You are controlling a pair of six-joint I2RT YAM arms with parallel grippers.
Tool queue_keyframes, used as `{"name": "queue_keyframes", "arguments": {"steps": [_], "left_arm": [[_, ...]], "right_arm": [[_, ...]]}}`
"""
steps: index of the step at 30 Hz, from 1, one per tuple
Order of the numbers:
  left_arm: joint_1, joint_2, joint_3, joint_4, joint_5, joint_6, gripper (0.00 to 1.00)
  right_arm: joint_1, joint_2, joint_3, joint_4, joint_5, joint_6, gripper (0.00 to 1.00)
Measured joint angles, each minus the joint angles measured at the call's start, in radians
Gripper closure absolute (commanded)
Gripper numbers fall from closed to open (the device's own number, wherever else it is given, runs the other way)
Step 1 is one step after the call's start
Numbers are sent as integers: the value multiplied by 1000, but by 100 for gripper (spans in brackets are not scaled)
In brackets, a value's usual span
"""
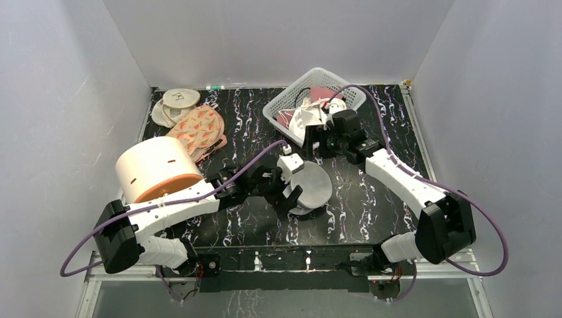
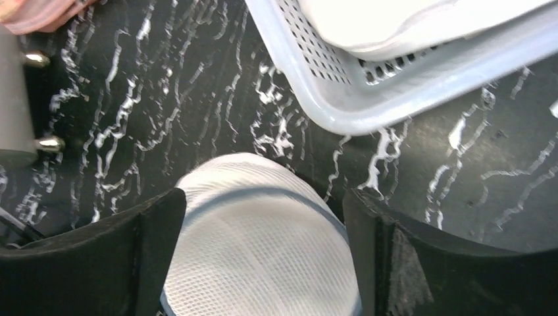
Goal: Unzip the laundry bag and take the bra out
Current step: Adjust the laundry bag at the center of the board.
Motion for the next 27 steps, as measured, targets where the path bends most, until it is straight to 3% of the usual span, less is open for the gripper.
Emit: {"name": "queue_keyframes", "arguments": {"steps": [6, 12, 17, 19, 24, 27], "left_arm": [[-2, 29, 2, 2, -19, 93, 9], [-70, 61, 25, 27, -45, 200, 4], [-124, 144, 84, 93, -72, 244, 18], [-135, 196, 117, 130, -89, 229, 19], [-137, 216, 124, 199, -122, 141, 22], [-136, 194, 124, 233, -138, 68, 17]], "right_arm": [[-12, -95, -24, -140, 101, -32, 2], [-95, -298, -109, -203, 199, -6, 2], [-121, -484, -220, -184, 223, 52, 2], [-124, -505, -247, -172, 219, 74, 5], [-129, -485, -335, -155, 173, 127, 22], [-131, -483, -372, -161, 166, 161, 25]]}}
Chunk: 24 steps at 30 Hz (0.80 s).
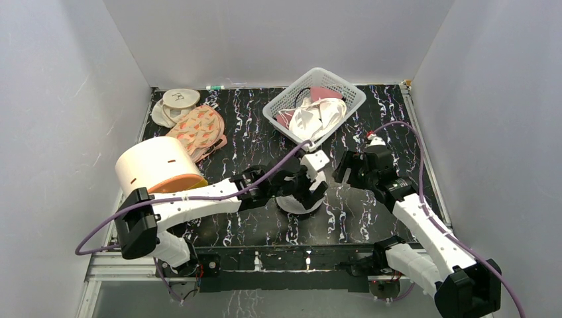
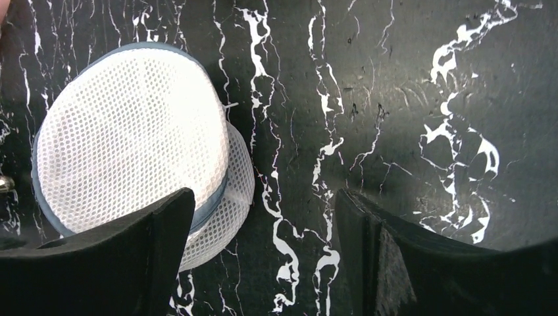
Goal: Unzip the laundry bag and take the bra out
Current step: Adjust the laundry bag at the center of the board.
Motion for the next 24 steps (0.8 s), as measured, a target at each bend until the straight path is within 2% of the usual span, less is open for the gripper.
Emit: {"name": "queue_keyframes", "arguments": {"steps": [4, 7, 12, 19, 24], "left_arm": [[0, -42, 0, 8, -22, -116, 13], [0, -63, 0, 7, -82, -230, 15], [0, -69, -2, -25, -172, -343, 16], [0, -132, -2, -139, -257, -363, 17], [0, -195, -3, -202, -315, -361, 17]], "right_arm": [[-5, 9, -33, 21, -1, 60, 29], [-5, 59, -84, 94, -35, 89, 36], [30, 145, -164, 151, -74, 97, 41], [182, 186, -153, 279, -120, 123, 41], [276, 184, -152, 410, -197, 211, 37]]}}
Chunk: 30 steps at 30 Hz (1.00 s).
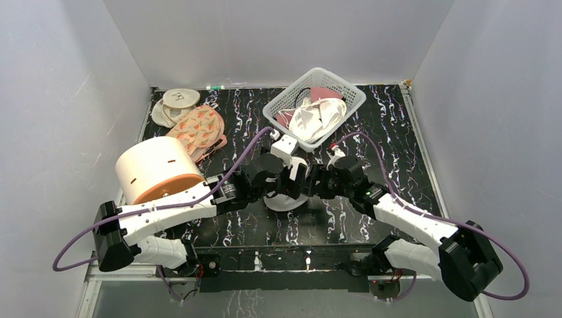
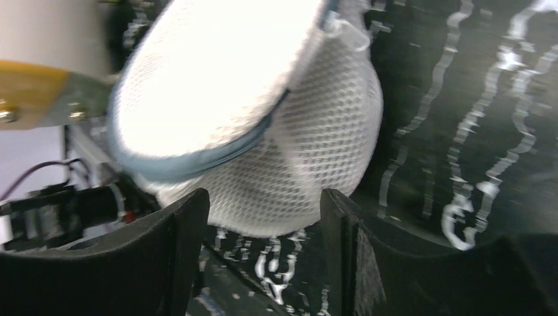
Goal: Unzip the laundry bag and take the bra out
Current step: Adjust the laundry bag at the center of the board.
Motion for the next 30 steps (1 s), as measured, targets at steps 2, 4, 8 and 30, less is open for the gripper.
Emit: {"name": "queue_keyframes", "arguments": {"steps": [2, 4, 8, 30], "left_arm": [[0, -10, 0, -13, -23, 5, 16], [0, -8, 0, -24, -37, 13, 14], [0, 39, 33, -73, -44, 40, 12], [-65, 427, 243, -196, -103, 237, 10]], "right_arm": [[16, -23, -11, 52, -31, 28, 31], [22, -60, -18, 78, -52, 41, 27], [22, -103, -18, 96, -67, 34, 27], [-494, -269, 101, -394, 197, -109, 24]]}}
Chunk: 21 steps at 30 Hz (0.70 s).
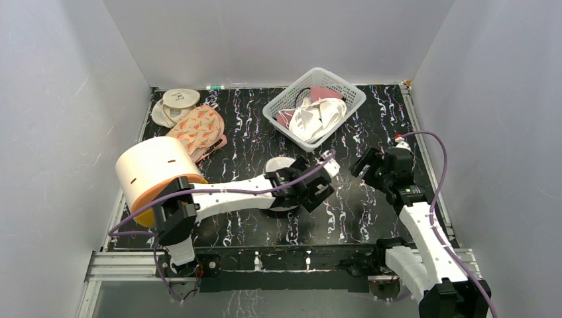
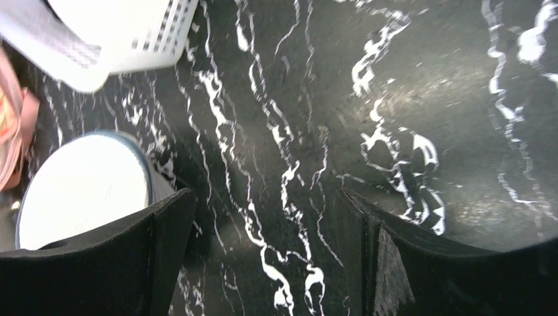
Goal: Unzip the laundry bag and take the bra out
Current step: Pick up the laundry bag at the center of the board.
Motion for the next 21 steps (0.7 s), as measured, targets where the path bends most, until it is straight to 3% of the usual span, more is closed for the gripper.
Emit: {"name": "queue_keyframes", "arguments": {"steps": [2, 15, 21], "left_arm": [[-22, 42, 16, -9, -29, 17, 14], [-48, 82, -22, 17, -232, 71, 81], [-44, -22, -102, 39, -231, 49, 91]], "right_arm": [[-24, 0, -28, 19, -76, -13, 24], [-29, -41, -79, 129, -374, -93, 27], [-27, 10, -135, 215, -541, -115, 39]]}}
